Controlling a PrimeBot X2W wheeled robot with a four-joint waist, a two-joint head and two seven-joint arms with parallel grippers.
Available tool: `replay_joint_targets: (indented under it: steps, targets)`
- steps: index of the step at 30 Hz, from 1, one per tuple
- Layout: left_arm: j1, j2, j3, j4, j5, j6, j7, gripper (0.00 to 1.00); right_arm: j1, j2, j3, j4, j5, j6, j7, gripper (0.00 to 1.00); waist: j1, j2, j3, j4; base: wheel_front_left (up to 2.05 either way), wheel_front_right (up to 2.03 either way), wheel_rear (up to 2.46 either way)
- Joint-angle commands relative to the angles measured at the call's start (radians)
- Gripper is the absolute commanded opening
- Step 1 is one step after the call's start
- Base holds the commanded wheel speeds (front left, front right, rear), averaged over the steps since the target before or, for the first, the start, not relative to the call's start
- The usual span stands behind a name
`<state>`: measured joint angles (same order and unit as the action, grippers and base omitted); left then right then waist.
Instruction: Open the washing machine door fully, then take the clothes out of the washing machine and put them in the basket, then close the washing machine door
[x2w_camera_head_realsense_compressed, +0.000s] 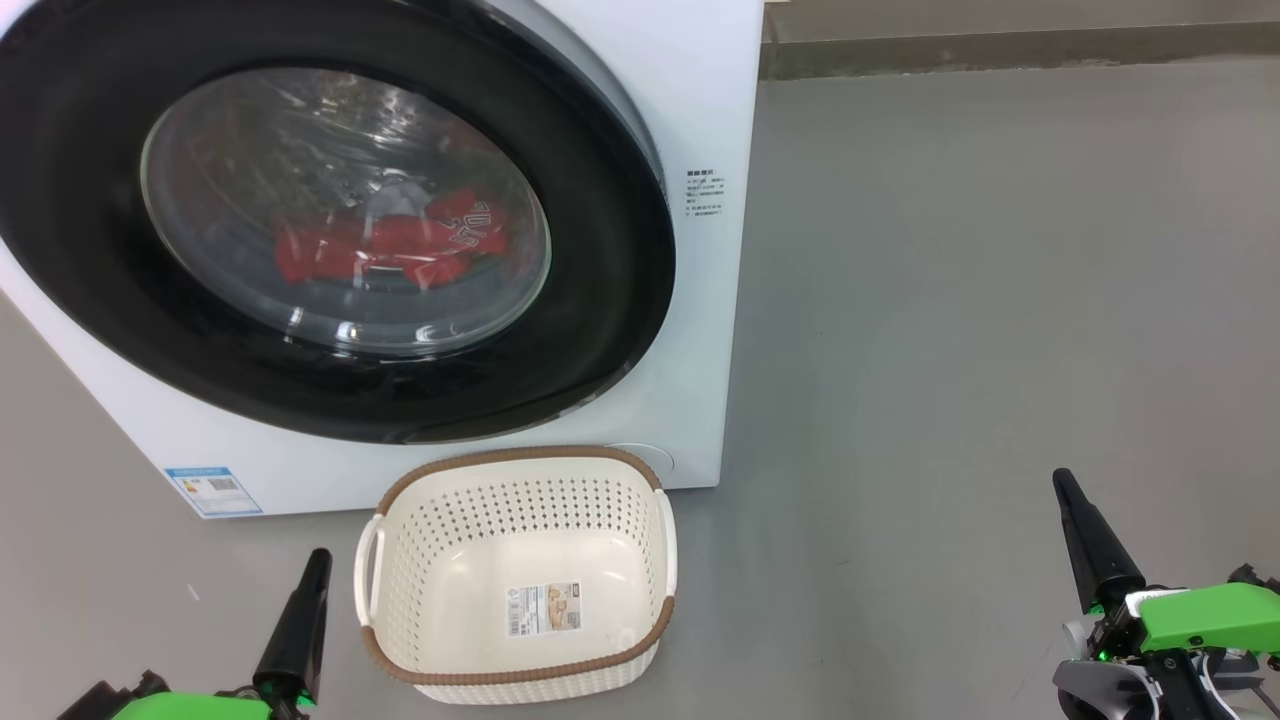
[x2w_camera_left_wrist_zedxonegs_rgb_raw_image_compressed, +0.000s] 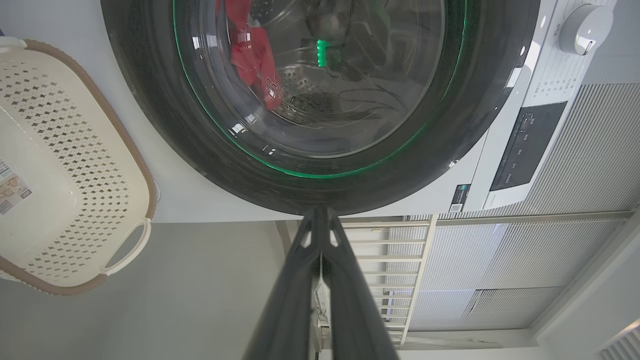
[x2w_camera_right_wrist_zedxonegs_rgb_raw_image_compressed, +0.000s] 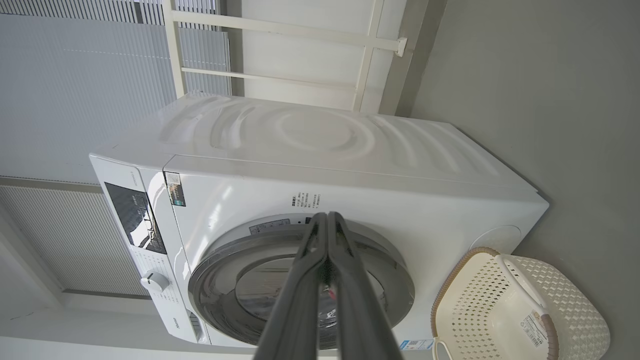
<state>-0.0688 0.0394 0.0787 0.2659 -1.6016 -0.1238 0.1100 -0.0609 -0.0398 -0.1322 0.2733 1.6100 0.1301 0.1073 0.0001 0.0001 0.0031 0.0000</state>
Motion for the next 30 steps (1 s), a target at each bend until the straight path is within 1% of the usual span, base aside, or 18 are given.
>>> replay_joint_targets:
  steps: [1, 30]
  targets:
    - [-0.039, 0.011, 0.035, -0.021, -0.007, -0.007, 0.003, 0.0, -0.047, -0.01, 0.019, -0.029, -0.001, 0.001, 0.006, 0.0, -0.0001, -0.0001, 0.0, 0.0, 0.0, 0.0, 0.0]
    - [-0.039, 0.011, 0.035, -0.021, -0.007, -0.007, 0.003, 0.0, -0.047, -0.01, 0.019, -0.029, -0.001, 0.001, 0.006, 0.0, -0.0001, -0.0001, 0.0, 0.0, 0.0, 0.0, 0.0]
